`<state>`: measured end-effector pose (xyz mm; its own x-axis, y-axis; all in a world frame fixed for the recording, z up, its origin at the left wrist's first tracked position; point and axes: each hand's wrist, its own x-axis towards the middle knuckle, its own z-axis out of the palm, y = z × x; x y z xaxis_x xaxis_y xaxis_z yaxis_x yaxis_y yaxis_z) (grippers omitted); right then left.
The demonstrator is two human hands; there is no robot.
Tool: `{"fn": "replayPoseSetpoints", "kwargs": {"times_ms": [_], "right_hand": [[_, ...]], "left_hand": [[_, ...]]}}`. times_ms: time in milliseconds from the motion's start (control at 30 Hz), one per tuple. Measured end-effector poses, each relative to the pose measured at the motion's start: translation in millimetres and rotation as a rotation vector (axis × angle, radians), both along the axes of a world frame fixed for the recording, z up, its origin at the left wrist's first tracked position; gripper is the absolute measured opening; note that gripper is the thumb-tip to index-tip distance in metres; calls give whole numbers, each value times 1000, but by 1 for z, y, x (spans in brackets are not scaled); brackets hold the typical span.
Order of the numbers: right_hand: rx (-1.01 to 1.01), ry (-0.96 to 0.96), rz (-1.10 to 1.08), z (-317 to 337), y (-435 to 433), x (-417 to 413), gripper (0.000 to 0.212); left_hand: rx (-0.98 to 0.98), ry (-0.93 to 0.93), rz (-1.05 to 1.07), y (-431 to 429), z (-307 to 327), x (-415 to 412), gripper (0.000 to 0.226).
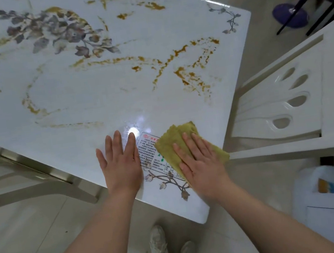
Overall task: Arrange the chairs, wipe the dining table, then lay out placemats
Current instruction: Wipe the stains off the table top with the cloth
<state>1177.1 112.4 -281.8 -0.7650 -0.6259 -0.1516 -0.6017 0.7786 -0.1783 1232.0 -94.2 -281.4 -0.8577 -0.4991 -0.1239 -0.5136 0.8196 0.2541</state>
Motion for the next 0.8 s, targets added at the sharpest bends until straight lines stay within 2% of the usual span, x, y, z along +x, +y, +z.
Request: {"fn": "replayPoseSetpoints", "kwargs": {"times_ms": [133,400,633,800], "right_hand": [[3,-34,114,4,15,-25,56],[45,-48,30,6,32,-107,59],[80,-34,88,4,41,-187,68],[103,15,49,-5,29,-197,67]], "left_hand": [[105,90,116,12,9,-7,45],[149,176,214,55,7,-56,43],[42,122,270,71,-3,-67,46],[-6,115,278,73,-4,-68,47]]}}
